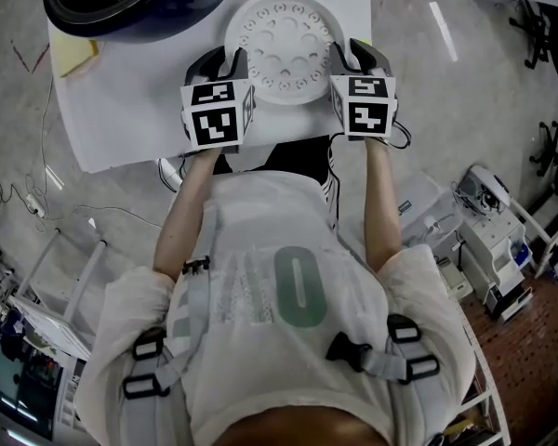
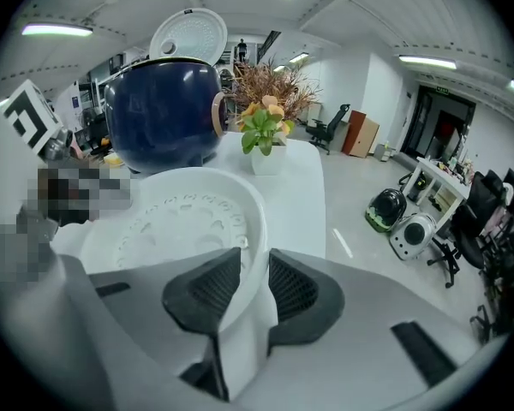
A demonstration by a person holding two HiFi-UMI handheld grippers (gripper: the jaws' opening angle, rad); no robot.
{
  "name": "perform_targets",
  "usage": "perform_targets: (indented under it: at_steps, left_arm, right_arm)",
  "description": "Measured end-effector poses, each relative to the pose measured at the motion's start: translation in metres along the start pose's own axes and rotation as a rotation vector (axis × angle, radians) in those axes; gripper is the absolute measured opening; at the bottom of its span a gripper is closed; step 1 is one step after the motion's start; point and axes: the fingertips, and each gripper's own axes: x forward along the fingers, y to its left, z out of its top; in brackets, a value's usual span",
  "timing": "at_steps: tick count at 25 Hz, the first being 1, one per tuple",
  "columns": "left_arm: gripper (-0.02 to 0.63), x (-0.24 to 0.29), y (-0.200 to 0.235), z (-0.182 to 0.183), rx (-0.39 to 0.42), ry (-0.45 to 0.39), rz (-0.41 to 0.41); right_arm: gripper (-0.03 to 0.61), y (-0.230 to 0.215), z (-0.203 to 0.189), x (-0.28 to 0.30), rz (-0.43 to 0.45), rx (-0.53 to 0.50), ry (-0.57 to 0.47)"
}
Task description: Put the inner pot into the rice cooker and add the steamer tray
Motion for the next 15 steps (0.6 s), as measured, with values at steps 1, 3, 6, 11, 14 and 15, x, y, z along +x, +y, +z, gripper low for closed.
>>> perform_targets:
  at_steps: [1,3,6,11,14,15]
  left_arm:
    - [0.109,0.0,0.0,0.0,0.002,-0.001,0.002]
    - [0.107,0.0,0.001,0.0,0.005,0.0,0.003]
    - [0.104,-0.001,0.0,0.003,-0.006,0.004,-0.004]
    - [0.101,-0.012,-0.013,0.024,0.035,-0.056,-0.029]
    - [0.101,-0.024,-0.02,0.043,0.063,-0.108,-0.051]
    - [0.101,-0.028,-0.023,0.05,0.073,-0.126,-0.059]
  right_arm:
    - [0.11,0.0,0.0,0.0,-0.001,0.013,-0.002]
    - [0.104,0.0,0.001,0.001,-0.002,0.037,-0.005]
    - [0.1,-0.003,0.001,0.001,-0.012,0.046,-0.004]
    - [0.1,-0.013,0.009,-0.011,-0.066,0.046,-0.034]
    - [0.098,-0.021,0.025,-0.029,-0.107,0.044,-0.079]
    - [0.098,-0.023,0.032,-0.036,-0.124,0.041,-0.096]
